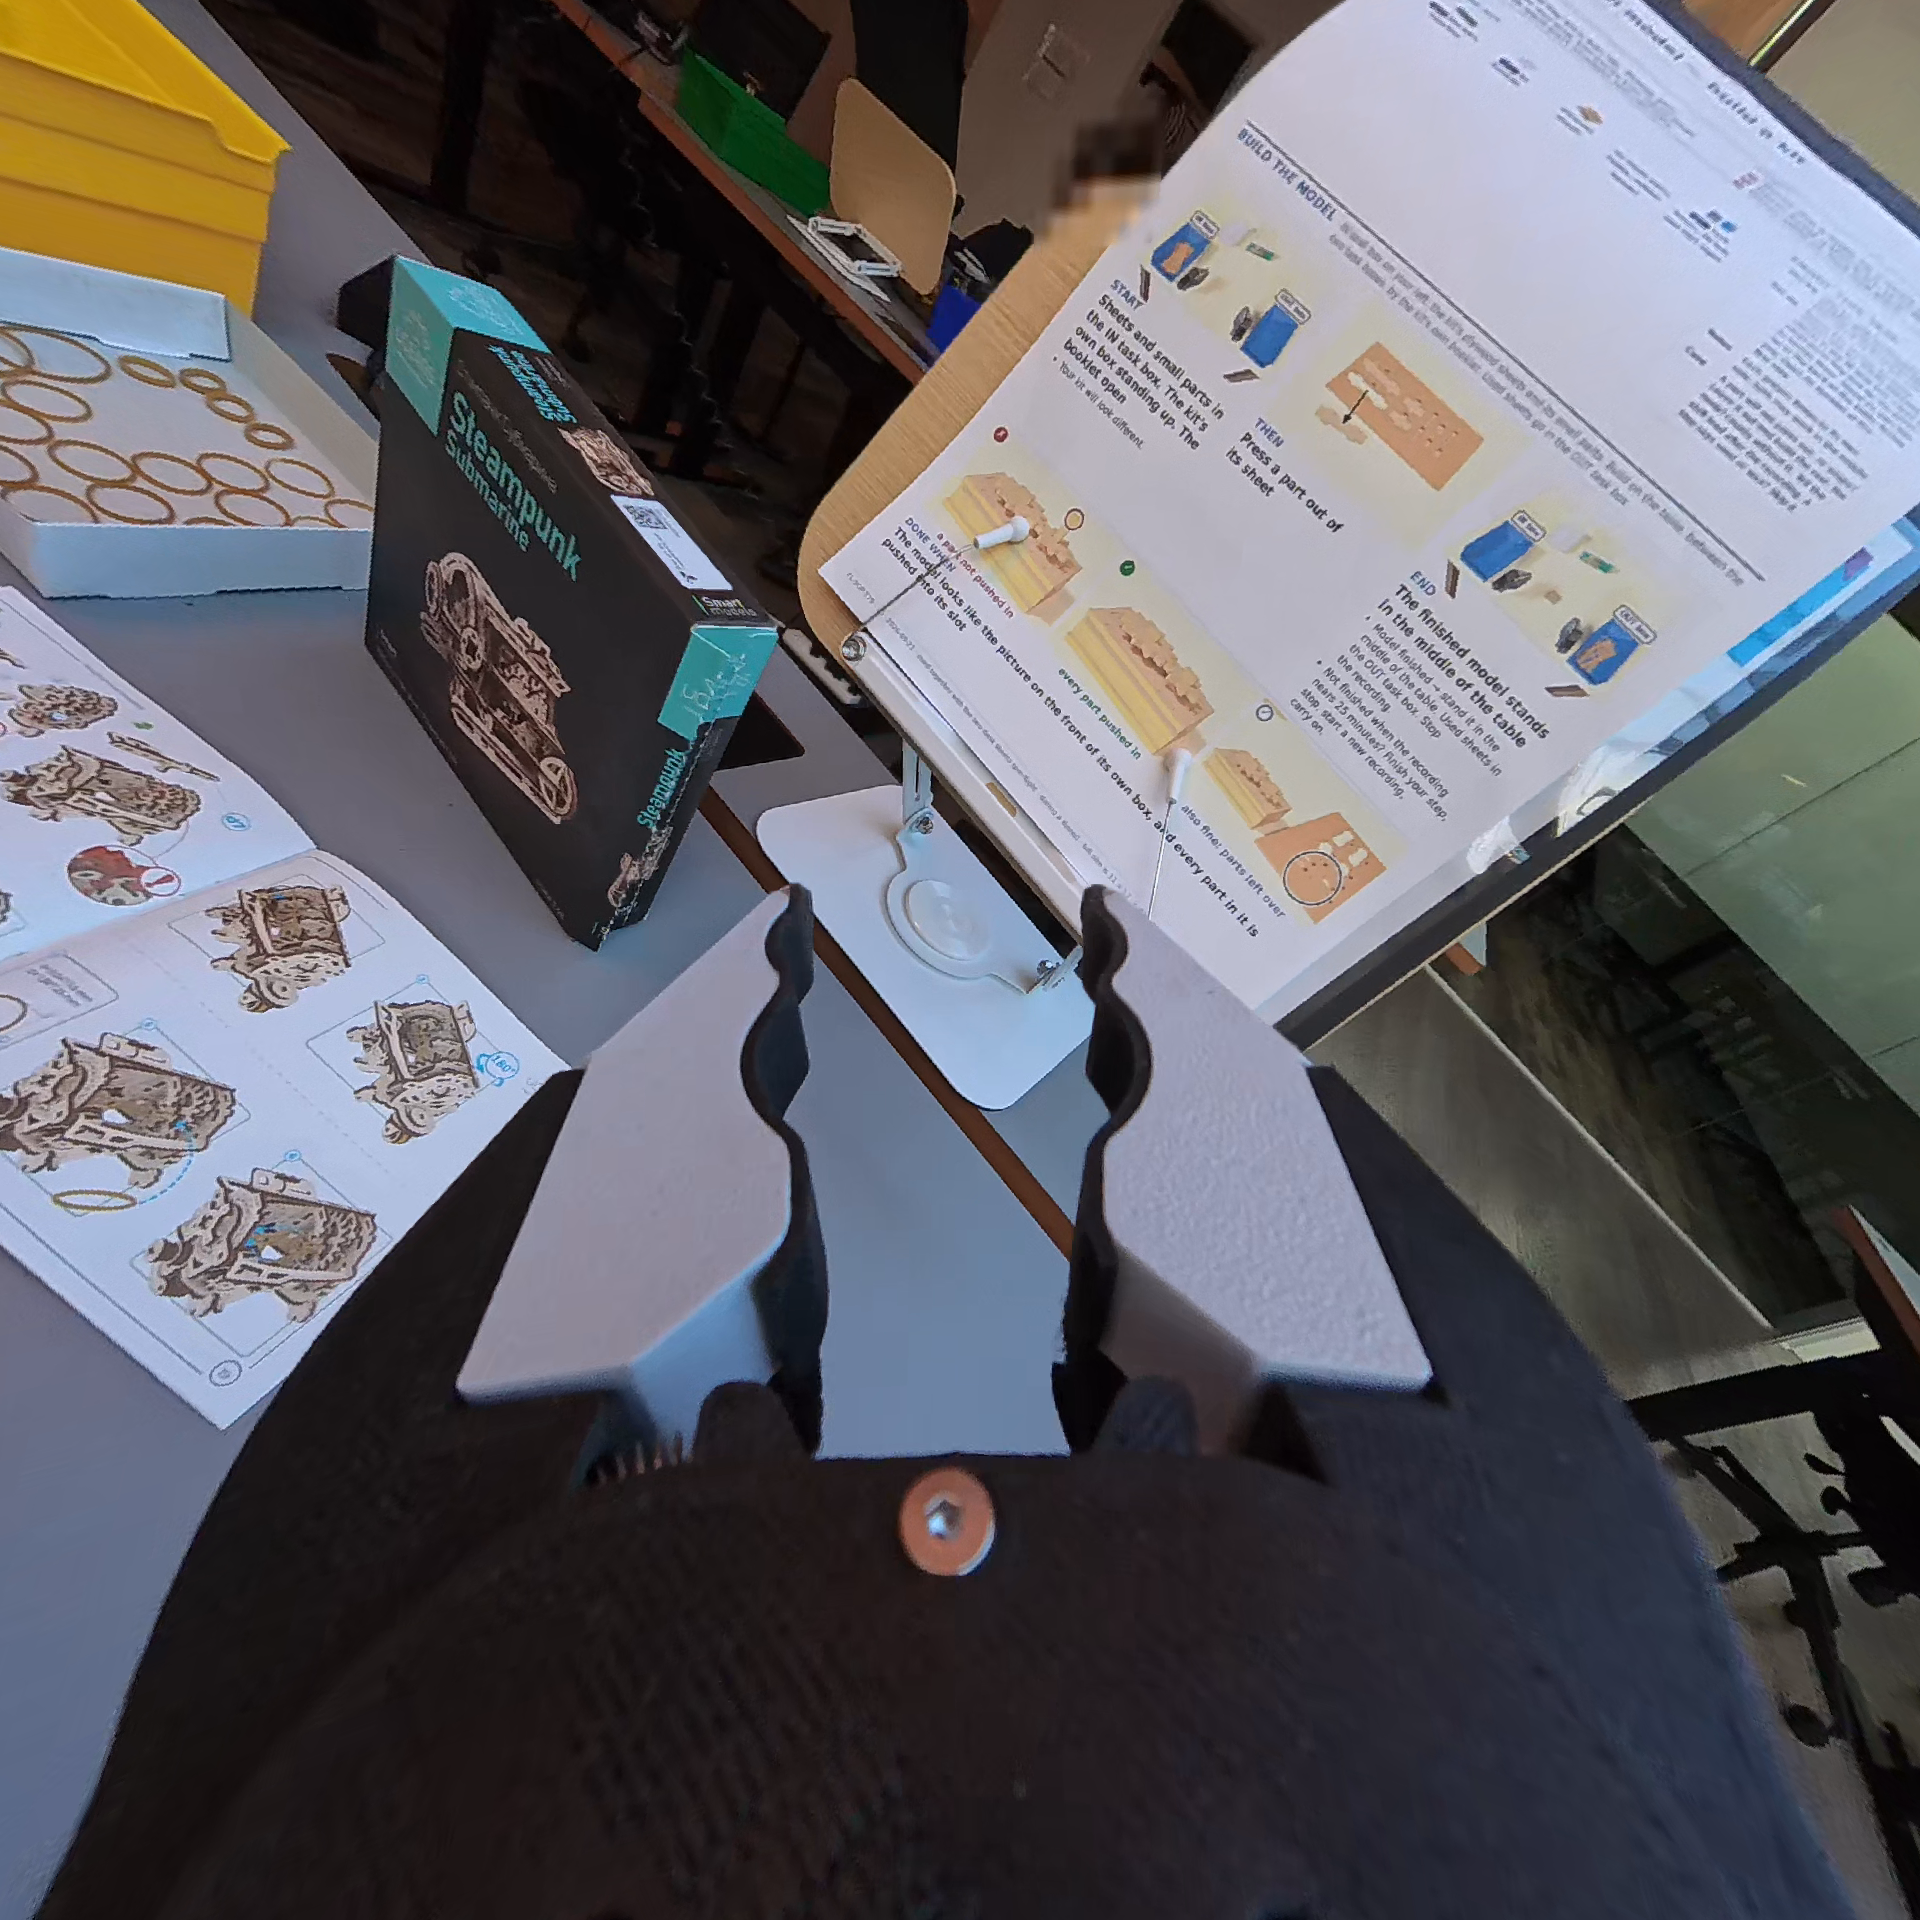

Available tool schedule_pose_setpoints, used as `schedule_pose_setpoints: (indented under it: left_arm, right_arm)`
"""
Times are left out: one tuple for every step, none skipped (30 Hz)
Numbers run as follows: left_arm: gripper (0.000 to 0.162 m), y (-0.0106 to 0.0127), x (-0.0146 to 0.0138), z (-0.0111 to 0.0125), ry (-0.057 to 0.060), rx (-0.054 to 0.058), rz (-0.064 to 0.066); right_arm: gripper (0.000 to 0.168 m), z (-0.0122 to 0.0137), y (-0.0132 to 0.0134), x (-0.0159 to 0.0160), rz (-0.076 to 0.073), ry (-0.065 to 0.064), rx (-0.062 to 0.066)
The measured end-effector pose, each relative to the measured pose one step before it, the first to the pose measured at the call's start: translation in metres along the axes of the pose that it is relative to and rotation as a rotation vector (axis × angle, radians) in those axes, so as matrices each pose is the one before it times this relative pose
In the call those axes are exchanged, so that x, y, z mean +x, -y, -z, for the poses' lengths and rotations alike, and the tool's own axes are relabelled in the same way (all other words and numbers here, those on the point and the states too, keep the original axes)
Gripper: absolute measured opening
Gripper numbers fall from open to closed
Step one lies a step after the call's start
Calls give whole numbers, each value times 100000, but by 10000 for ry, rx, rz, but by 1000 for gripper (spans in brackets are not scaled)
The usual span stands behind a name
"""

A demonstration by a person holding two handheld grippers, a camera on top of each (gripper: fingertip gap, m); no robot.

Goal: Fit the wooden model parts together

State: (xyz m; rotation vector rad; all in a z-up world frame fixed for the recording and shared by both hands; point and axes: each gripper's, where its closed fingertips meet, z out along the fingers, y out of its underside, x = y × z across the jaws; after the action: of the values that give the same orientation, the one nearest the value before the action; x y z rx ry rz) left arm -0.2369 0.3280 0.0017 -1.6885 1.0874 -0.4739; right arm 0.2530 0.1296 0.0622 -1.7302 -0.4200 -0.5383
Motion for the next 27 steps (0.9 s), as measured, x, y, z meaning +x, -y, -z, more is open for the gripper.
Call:
schedule_pose_setpoints:
  left_arm:
    - [63,328,175,-749,-264,-146,-285]
    - [63,332,256,-844,-311,-188,-342]
    - [63,360,224,-921,-290,-206,-369]
    - [62,395,192,-971,-286,-216,-380]
    - [61,396,212,-1008,-316,-219,-367]
    - [60,395,98,-1048,-276,-226,-336]
    - [61,349,-169,-1094,-149,-240,-324]
    - [62,208,-348,-1115,-91,-310,-327]
    - [62,-1,-385,-1116,-118,-426,-349]
    - [62,-184,-387,-1092,-160,-531,-393]
    - [60,-268,-473,-1056,-131,-573,-455]
    - [57,-274,-618,-1026,-56,-564,-473]
    - [55,-195,-546,-980,-94,-495,-403]
    - [51,-57,-336,-941,-218,-396,-322]
    - [45,49,-337,-896,-212,-297,-231]
    - [44,120,-379,-857,-173,-197,-154]
    - [43,125,-298,-845,-197,-143,-116]
    - [41,41,-290,-828,-173,-160,-85]
    - [41,-61,-234,-796,-169,-205,-89]
    - [41,-147,-154,-737,-177,-240,-127]
    - [40,-199,-234,-663,-90,-258,-130]
    - [39,-138,-277,-561,-28,-223,-84]
    - [39,27,-150,-464,-69,-137,-56]
    - [38,147,-26,-337,-98,-75,-50]
    - [36,250,-16,-215,-69,-39,-75]
    - [36,348,-98,-104,16,11,-102]
    - [36,463,-151,-19,52,70,-115]
  right_arm:
    - [51,92,181,-249,95,35,2]
    - [51,85,103,-272,65,66,-40]
    - [49,102,39,-285,65,86,-62]
    - [45,104,-77,-358,85,156,-110]
    - [43,75,-135,-209,67,86,-136]
    - [44,57,-38,104,40,-109,-45]
    - [43,53,62,241,25,-169,45]
    - [43,43,80,167,-16,-88,68]
    - [43,26,133,95,-58,-21,107]
    - [44,21,181,48,-55,1,163]
    - [44,33,53,69,-50,-11,102]
    - [44,3,-49,304,-76,-148,29]
    - [44,-3,-61,243,-32,-116,31]
    - [44,-29,-54,73,-22,-22,26]
    - [44,-25,-96,38,-32,-2,-7]
    - [44,-34,-127,99,-44,-42,-35]
    - [44,-5,-134,14,-81,1,-66]
    - [43,-4,-117,-176,-108,123,-84]
    - [42,3,-109,-155,-78,110,-68]
    - [40,23,-99,9,-10,3,-55]
    - [39,22,-71,144,59,-77,-17]
    - [38,9,-79,119,82,-61,-16]
    - [37,-21,-119,76,62,-32,-27]
    - [37,-42,-104,76,36,-28,-4]
    - [37,-79,-116,45,20,-15,9]
    - [37,-127,-166,-21,15,22,-16]
    - [36,-171,-231,-47,21,30,-58]
